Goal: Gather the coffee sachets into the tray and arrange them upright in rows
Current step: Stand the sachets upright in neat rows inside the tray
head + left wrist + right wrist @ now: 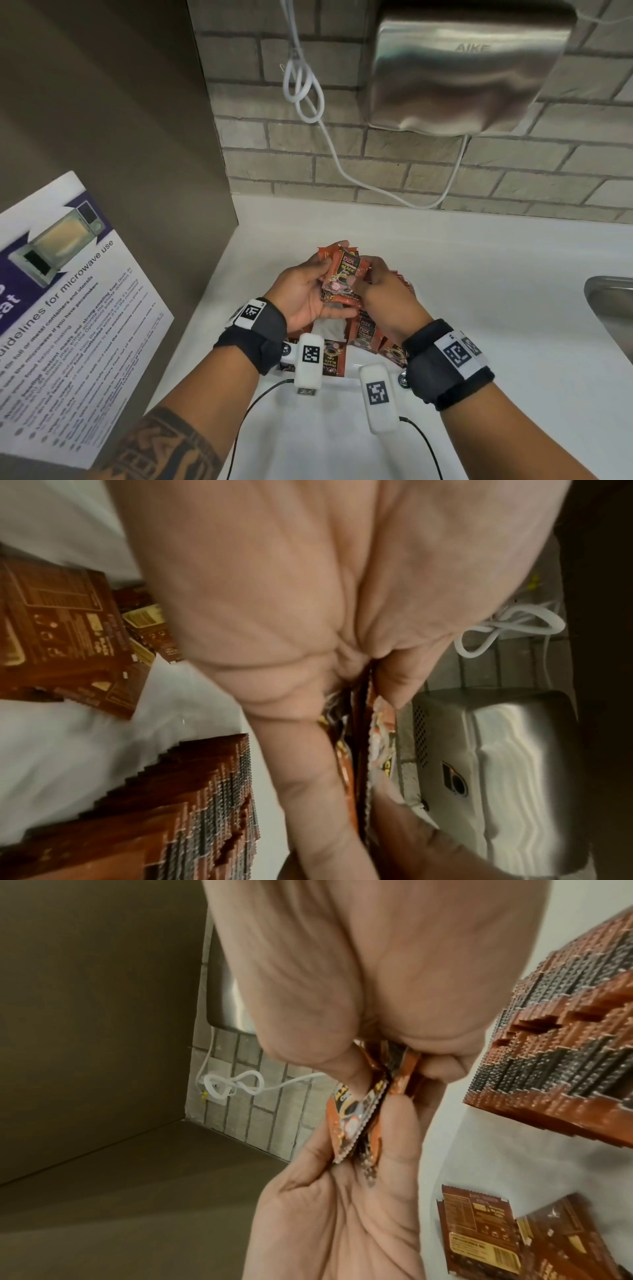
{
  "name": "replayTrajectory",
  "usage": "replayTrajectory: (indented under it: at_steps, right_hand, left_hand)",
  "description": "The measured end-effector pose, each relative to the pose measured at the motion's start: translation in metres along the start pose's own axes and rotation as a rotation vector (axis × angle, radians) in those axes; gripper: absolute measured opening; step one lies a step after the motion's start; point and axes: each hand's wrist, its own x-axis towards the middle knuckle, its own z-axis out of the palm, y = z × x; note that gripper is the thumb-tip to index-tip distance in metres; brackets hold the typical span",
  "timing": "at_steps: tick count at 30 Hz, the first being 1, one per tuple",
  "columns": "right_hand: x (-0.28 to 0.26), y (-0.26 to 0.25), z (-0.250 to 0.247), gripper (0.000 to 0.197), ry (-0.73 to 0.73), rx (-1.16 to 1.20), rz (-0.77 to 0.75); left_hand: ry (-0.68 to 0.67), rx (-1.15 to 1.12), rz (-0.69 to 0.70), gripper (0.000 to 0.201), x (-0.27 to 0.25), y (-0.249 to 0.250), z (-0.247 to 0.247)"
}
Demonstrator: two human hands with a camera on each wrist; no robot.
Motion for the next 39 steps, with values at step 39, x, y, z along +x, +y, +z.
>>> replayTrajectory:
  at_steps: [39]
  right_hand:
    - [0.007, -0.011, -0.017, 0.014, 0.118, 0.133, -0.194]
  left_hand:
    - [0.246, 0.164, 0.227, 0.02, -0.013, 0.004, -0.002]
